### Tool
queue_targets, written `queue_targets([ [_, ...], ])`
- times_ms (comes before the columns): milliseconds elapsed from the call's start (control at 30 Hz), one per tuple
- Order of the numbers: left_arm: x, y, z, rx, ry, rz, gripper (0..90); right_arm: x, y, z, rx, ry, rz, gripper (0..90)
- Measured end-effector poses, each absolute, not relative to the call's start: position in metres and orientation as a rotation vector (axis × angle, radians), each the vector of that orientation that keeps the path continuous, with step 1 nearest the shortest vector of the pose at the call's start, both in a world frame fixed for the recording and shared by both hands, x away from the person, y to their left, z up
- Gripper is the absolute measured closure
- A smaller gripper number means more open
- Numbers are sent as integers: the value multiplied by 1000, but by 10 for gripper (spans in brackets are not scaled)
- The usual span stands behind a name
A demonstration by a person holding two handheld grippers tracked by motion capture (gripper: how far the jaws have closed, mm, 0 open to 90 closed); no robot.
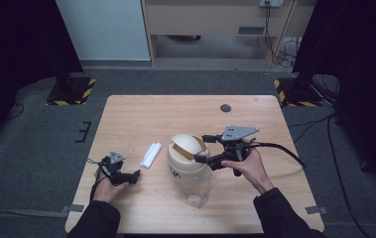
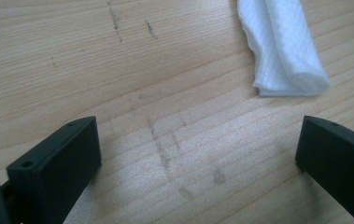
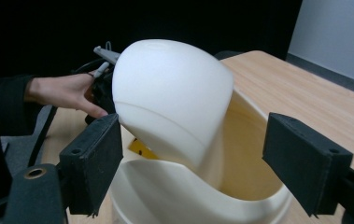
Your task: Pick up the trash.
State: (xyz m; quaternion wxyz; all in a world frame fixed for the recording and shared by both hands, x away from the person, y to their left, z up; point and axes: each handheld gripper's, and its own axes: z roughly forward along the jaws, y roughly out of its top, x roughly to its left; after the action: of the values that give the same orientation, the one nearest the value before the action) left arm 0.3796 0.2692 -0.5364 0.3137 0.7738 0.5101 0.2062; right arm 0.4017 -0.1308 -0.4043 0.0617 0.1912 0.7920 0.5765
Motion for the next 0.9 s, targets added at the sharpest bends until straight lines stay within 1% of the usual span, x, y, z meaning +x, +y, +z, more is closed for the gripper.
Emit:
queue_targets([
  [300, 380, 270, -536, 2040, 1340, 540, 0, 398, -144, -392, 585, 2334, 1771, 218],
  [400, 379, 271, -536, 2042, 1334, 538, 3, 397, -159, -387, 648, 2257, 1779, 223],
  [600, 380, 272, -531, 2065, 1344, 519, 85, 398, -177, -392, 723, 2212, 1728, 210],
  [633, 379, 272, -530, 2069, 1347, 514, 85, 398, -181, -394, 737, 2208, 1717, 205],
  [667, 379, 271, -528, 2076, 1350, 505, 111, 398, -184, -396, 747, 2208, 1711, 203],
  [733, 377, 270, -525, 2066, 1364, 482, 167, 396, -198, -404, 795, 2198, 1671, 201],
  [900, 376, 269, -520, 2029, 1367, 481, 219, 393, -214, -414, 865, 2166, 1641, 206],
])
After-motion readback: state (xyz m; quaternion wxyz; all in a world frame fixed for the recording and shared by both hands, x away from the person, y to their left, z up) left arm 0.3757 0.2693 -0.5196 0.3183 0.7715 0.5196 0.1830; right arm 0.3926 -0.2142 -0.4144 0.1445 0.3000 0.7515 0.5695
